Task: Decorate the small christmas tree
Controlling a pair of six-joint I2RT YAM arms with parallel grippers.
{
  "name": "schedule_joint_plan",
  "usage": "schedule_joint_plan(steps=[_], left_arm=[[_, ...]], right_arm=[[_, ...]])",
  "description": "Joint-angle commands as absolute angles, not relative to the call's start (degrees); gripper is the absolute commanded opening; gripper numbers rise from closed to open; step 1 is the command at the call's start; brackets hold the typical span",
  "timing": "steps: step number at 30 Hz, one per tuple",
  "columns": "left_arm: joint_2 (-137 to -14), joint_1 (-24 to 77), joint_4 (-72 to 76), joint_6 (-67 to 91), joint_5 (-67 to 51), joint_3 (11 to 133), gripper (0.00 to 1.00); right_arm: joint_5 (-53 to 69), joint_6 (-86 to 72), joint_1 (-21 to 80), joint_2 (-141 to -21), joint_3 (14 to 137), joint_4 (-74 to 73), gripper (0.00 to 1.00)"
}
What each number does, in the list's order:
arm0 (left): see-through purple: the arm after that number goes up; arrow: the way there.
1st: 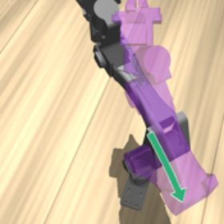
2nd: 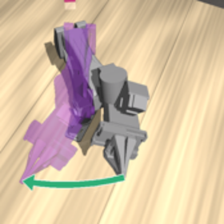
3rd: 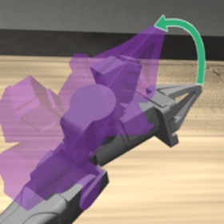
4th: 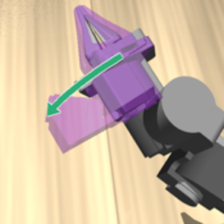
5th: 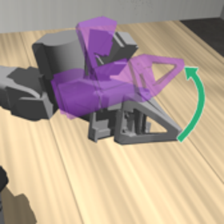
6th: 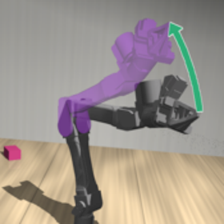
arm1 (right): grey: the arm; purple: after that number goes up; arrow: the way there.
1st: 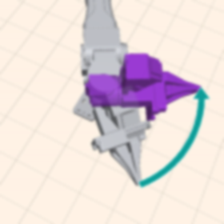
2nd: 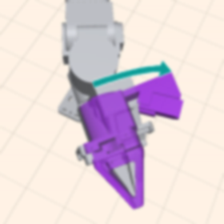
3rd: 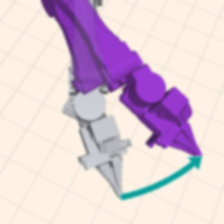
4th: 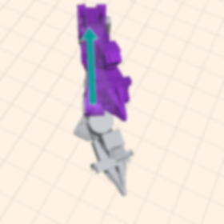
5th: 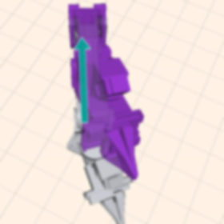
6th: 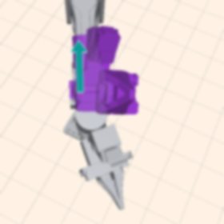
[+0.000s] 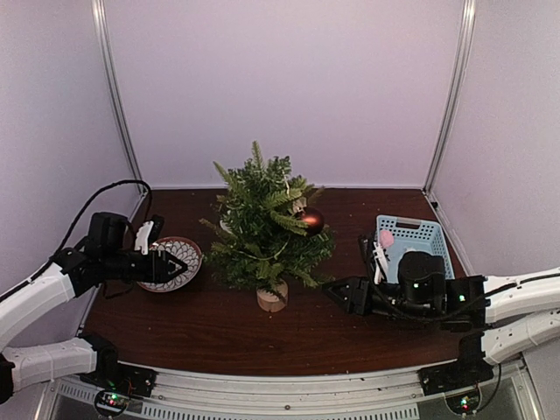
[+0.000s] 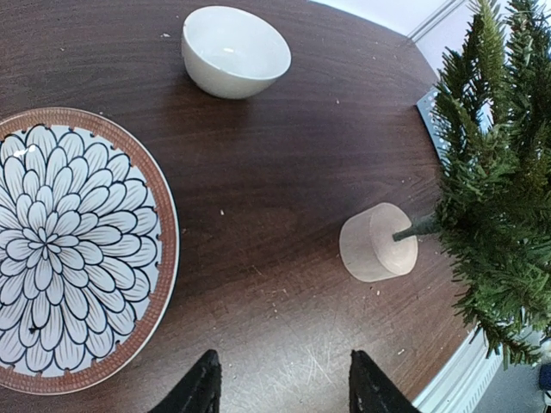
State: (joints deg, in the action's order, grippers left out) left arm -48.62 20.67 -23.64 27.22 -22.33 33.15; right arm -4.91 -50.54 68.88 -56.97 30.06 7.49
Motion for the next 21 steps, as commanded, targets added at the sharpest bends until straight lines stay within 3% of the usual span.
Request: schedule_joint_plan(steps=[1,21], left_arm=[[-49.59,20.3,-20.66,25.85,-22.54,35.37,0.51],[-52.71,20.3,-18.0,26.19,-22.95,36.3,0.5]], right_arm=[[-4.52,-47.43,69.04,-57.99,31.17,6.42,0.44],[-5.17,-49.01,65.46,-61.13,30.99,10.39,0.41]])
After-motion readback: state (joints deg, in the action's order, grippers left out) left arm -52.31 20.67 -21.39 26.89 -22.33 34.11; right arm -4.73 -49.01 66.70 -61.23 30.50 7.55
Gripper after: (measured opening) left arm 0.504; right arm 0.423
